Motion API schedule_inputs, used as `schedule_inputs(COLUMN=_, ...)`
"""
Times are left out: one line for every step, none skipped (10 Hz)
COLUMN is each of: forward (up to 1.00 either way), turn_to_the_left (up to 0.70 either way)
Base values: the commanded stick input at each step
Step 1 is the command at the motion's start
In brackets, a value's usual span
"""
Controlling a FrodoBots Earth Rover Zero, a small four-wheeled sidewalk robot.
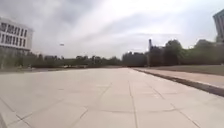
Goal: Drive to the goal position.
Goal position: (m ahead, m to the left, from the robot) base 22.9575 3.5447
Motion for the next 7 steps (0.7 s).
schedule_inputs(forward=0.7, turn_to_the_left=0.0)
schedule_inputs(forward=0.7, turn_to_the_left=0.0)
schedule_inputs(forward=0.7, turn_to_the_left=0.0)
schedule_inputs(forward=0.7, turn_to_the_left=0.0)
schedule_inputs(forward=0.7, turn_to_the_left=0.0)
schedule_inputs(forward=0.7, turn_to_the_left=0.0)
schedule_inputs(forward=0.7, turn_to_the_left=0.0)
